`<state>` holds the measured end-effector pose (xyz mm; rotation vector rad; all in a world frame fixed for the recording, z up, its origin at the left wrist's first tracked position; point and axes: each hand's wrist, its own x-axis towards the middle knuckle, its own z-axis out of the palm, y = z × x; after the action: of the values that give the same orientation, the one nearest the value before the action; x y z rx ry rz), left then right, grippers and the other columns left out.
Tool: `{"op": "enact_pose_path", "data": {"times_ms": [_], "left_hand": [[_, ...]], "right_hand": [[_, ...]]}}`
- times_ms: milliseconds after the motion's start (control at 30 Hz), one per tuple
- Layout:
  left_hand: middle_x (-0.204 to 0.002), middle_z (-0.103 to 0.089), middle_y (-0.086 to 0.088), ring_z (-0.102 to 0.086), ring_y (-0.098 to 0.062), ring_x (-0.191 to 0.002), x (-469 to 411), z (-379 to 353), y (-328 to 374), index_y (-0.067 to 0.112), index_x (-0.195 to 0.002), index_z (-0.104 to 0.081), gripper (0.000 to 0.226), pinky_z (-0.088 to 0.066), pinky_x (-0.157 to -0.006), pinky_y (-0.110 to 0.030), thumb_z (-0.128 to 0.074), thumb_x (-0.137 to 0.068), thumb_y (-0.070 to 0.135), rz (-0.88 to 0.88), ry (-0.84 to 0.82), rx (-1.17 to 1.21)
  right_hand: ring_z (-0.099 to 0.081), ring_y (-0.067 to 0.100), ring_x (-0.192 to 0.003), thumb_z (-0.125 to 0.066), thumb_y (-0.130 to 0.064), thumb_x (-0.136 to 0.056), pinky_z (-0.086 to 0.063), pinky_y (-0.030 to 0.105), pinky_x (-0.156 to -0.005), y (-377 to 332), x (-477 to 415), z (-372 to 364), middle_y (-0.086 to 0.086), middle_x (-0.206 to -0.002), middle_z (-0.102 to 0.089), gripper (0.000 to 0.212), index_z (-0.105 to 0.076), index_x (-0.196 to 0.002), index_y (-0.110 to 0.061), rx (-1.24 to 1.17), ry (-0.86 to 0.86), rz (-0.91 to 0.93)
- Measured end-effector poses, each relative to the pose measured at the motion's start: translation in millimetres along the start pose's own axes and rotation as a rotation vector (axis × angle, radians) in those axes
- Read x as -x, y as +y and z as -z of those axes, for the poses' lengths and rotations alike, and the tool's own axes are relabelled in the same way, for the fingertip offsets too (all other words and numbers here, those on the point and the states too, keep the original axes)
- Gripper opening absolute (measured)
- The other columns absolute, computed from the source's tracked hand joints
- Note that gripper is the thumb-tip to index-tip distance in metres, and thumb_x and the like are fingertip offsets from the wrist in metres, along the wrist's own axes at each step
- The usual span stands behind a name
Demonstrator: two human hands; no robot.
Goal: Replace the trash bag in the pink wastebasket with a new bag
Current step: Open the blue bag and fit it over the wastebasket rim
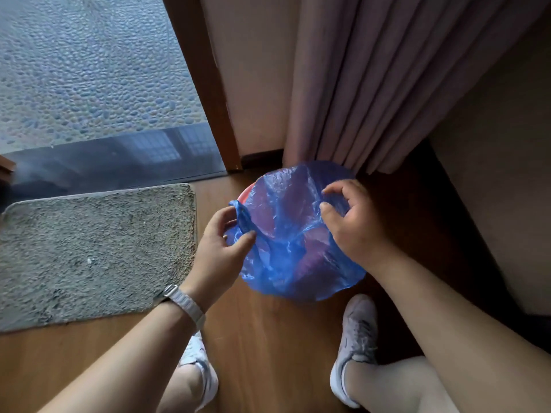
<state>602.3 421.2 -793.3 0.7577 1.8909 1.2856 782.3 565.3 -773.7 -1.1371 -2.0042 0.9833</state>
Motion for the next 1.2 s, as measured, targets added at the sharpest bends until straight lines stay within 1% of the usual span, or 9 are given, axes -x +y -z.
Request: {"op": "enact_pose_path", "data": {"times_ms": [133,200,367,500,633,800,933,1067,1200], "left_hand": [[-0.11,-0.06,0.01,-0.056,0.012,-0.098,-23.9,-6.3,-21.9,0.025,-0.117,-0.054,0.047,-0.045,-0.092,-0.024,-0.076,-0.076,0.023,0.063,0.031,-0.184],[-0.112,-0.056,0.006,-0.055,0.004,-0.101,-29.5,-7.6,-34.3,0.023,-0.122,-0.052,0.052,-0.043,-0.091,-0.024,-0.077,-0.076,0.022,0.096,0.028,-0.275],[-0.113,-0.062,-0.003,-0.063,-0.007,-0.094,-39.0,-14.6,-46.1,0.016,-0.125,-0.056,0.058,-0.057,-0.084,-0.036,-0.076,-0.073,0.031,0.252,0.02,-0.248],[-0.122,-0.06,-0.008,-0.066,-0.02,-0.097,-40.8,-20.4,-58.4,0.017,-0.131,-0.052,0.065,-0.057,-0.08,-0.037,-0.068,-0.074,0.044,0.473,-0.012,-0.205],[-0.13,-0.055,-0.005,-0.063,-0.024,-0.107,-44.5,-25.2,-64.7,0.03,-0.141,-0.041,0.084,-0.056,-0.086,-0.039,-0.064,-0.064,0.054,0.577,-0.074,-0.149],[-0.137,-0.051,0.0,-0.056,-0.02,-0.122,-54.0,-34.8,-68.0,0.032,-0.142,-0.044,0.089,-0.048,-0.103,-0.043,-0.063,-0.058,0.056,0.473,-0.109,-0.23],[-0.144,-0.038,0.002,-0.038,-0.014,-0.136,-51.4,-47.7,-56.3,0.02,-0.149,-0.036,0.075,-0.03,-0.106,-0.024,-0.067,-0.083,0.037,0.38,-0.181,-0.3],[-0.142,-0.044,0.008,-0.047,-0.013,-0.131,-54.6,-54.4,-68.5,0.025,-0.143,-0.043,0.074,-0.045,-0.106,-0.04,-0.065,-0.076,0.046,0.346,-0.237,-0.286],[-0.13,-0.058,0.004,-0.061,-0.018,-0.117,-61.3,-61.3,-83.4,0.034,-0.13,-0.051,0.061,-0.055,-0.093,-0.046,-0.065,-0.072,0.045,0.361,-0.308,-0.248]], "right_hand": [[-0.053,0.029,-0.115,-0.052,-0.054,-0.075,-0.038,0.034,-0.102,32.5,-22.5,-10.0,0.015,-0.12,-0.057,0.066,-0.058,-0.117,-0.003,0.252,-0.025,-0.096],[-0.044,0.033,-0.127,-0.044,-0.067,-0.071,-0.034,0.042,-0.108,45.6,-27.8,-17.9,0.019,-0.135,-0.048,0.087,-0.05,-0.131,-0.005,0.319,-0.102,-0.198],[-0.016,0.027,-0.145,-0.056,-0.07,-0.076,-0.021,0.045,-0.117,73.6,-49.7,-23.9,0.009,-0.158,-0.015,0.09,-0.026,-0.148,-0.026,0.467,-0.234,-0.314],[-0.023,0.024,-0.143,-0.062,-0.071,-0.066,-0.027,0.043,-0.115,87.8,-52.4,-36.4,0.007,-0.156,-0.02,0.097,-0.02,-0.148,-0.037,0.295,-0.368,-0.472],[-0.049,0.019,-0.126,-0.065,-0.061,-0.069,-0.041,0.041,-0.106,88.2,-45.7,-51.7,0.0,-0.138,-0.052,0.079,-0.041,-0.138,-0.032,0.21,-0.466,-0.46],[-0.057,0.014,-0.116,-0.065,-0.056,-0.07,-0.045,0.038,-0.103,82.4,-31.5,-72.3,-0.005,-0.125,-0.061,0.065,-0.054,-0.126,-0.026,0.124,-0.602,-0.485],[-0.053,0.016,-0.122,-0.064,-0.051,-0.074,-0.043,0.039,-0.104,73.1,-27.8,-86.4,-0.006,-0.132,-0.058,0.063,-0.046,-0.133,-0.034,0.117,-0.687,-0.479],[-0.059,0.011,-0.1,-0.065,-0.034,-0.083,-0.046,0.028,-0.088,71.9,-23.9,-91.3,-0.012,-0.108,-0.063,0.024,-0.057,-0.105,-0.037,0.138,-0.769,-0.453],[-0.059,0.012,-0.098,-0.061,-0.042,-0.084,-0.046,0.03,-0.085,75.5,-24.3,-88.6,-0.012,-0.106,-0.063,0.02,-0.056,-0.103,-0.041,0.166,-0.814,-0.484]]}}
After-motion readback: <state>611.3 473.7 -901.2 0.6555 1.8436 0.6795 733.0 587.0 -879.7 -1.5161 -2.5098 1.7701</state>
